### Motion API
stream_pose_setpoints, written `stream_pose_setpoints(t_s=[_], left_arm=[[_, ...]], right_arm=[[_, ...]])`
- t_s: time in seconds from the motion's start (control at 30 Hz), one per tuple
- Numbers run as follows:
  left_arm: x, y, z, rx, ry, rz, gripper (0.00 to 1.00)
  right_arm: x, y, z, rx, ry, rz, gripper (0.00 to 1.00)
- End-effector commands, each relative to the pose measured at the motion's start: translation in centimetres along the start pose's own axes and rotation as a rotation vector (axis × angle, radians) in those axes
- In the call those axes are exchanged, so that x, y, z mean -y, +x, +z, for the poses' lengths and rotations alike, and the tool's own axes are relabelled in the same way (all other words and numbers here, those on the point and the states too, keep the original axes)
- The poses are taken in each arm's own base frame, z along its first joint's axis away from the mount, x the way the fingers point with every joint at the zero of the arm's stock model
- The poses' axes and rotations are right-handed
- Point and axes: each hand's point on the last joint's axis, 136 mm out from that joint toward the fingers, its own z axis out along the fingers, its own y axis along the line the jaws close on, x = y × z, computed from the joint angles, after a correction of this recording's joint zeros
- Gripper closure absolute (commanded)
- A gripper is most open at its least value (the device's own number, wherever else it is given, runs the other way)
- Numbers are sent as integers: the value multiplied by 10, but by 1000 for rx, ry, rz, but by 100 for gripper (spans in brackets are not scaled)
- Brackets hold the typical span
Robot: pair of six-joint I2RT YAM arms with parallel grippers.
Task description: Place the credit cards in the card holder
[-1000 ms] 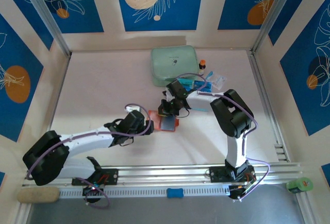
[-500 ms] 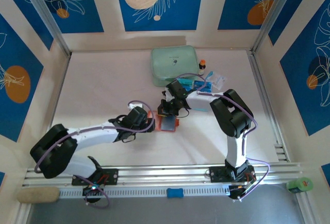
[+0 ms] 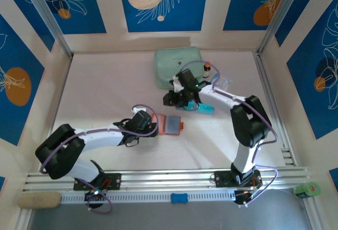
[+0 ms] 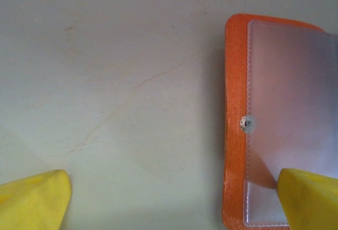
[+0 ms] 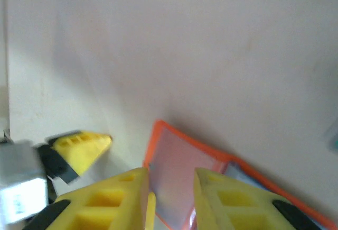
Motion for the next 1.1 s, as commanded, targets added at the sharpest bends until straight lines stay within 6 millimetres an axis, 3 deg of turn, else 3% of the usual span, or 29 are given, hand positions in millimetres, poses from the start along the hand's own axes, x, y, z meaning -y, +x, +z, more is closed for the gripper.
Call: stream_pose_setpoints(t_s=[0.0, 0.27, 0.67, 1.07], left_arm=[[-6, 6, 3, -12, -11, -9, 0], [-6, 6, 3, -12, -10, -10, 0], [-8, 8, 1, -14, -11, -14, 0], [-11, 11, -1, -15, -10, -24, 0]], right_arm=[[9, -13, -33, 31, 147, -186, 65], [49, -21, -43, 17, 376, -372, 60], [78, -1, -27, -179, 494, -532, 59], [100, -5, -16, -202, 598, -586, 58]])
